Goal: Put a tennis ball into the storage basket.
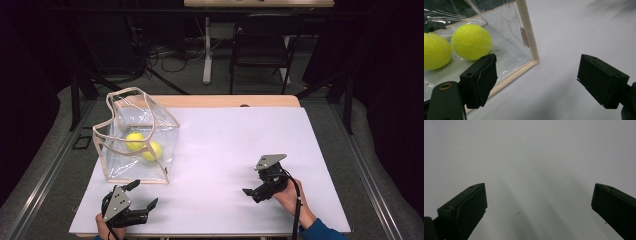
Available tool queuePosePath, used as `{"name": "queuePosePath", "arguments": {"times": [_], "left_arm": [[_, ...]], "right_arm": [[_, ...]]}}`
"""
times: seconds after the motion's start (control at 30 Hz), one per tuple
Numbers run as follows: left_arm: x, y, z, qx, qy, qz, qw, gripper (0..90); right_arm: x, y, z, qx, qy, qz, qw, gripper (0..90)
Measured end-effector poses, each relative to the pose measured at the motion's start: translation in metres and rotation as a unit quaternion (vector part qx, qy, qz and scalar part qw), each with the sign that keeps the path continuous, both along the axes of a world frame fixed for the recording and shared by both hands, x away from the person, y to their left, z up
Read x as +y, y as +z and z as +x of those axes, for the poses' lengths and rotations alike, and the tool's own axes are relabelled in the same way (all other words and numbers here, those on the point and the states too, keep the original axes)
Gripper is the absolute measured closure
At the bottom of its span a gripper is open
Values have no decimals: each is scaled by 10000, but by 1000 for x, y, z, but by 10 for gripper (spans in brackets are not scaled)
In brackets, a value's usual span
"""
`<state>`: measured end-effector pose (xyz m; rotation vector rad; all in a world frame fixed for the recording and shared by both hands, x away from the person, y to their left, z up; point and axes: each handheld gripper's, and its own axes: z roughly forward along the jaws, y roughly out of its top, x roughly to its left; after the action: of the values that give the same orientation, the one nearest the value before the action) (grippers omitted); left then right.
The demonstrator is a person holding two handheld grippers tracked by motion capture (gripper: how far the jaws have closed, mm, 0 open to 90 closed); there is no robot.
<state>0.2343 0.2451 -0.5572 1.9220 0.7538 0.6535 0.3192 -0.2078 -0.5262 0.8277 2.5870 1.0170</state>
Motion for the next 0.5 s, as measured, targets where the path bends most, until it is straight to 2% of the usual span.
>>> {"name": "queuePosePath", "arguments": {"times": [0.5], "left_arm": [[-1,0,0,1,-4,9,10000,161]], "right_arm": [[-25,-14,-21,-2,-258,2,9997,0]]}}
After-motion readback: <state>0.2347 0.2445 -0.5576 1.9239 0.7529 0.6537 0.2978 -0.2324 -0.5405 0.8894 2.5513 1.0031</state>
